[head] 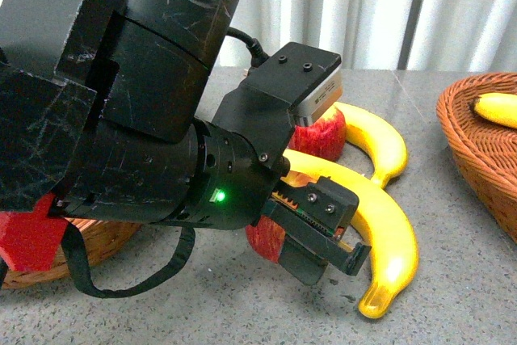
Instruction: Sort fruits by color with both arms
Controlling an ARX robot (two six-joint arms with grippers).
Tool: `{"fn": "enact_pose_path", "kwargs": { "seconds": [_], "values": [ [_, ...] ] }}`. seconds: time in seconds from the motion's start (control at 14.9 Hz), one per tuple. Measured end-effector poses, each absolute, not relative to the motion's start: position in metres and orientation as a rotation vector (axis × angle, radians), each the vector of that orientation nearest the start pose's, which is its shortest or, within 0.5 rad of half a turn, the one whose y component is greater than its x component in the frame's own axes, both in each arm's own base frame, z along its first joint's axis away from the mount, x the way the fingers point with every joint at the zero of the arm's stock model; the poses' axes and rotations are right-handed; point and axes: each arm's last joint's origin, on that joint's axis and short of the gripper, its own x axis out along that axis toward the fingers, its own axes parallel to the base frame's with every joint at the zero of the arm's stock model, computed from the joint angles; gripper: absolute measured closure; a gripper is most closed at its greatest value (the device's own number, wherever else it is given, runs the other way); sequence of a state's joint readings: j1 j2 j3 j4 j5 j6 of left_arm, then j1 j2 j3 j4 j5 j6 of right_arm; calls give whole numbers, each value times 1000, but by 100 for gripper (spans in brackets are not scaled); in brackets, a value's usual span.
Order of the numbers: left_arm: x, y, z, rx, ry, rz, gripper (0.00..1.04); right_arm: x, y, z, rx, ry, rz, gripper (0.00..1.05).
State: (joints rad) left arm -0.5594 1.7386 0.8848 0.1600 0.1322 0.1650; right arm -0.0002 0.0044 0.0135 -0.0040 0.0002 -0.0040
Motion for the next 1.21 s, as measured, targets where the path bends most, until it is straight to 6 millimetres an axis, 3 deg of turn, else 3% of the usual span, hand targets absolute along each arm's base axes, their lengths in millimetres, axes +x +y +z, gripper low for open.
{"fn": "enact_pose_path", "kwargs": {
  "seconds": [0.2,0.34,0.47,0.54,0.67,1.01,1.21],
  "values": [
    [288,-185,163,302,633,-719,40,97,0,167,-4,-5,0,7],
    [288,-175,186,281,556,-675,40,97,0,167,-4,-5,0,7],
    [298,-142,221,170,464,-445,40,97,0,167,-4,-6,0,7],
    [303,-119,228,100,461,-286,40,97,0,167,-4,-5,0,7],
    [304,-79,213,1,555,-68,41,97,0,167,-4,-5,0,7],
    [308,-49,190,-87,661,118,39,97,0,167,-4,-6,0,7],
    [304,-53,196,-93,646,97,5,97,0,167,-4,-5,0,7]
  ]
}}
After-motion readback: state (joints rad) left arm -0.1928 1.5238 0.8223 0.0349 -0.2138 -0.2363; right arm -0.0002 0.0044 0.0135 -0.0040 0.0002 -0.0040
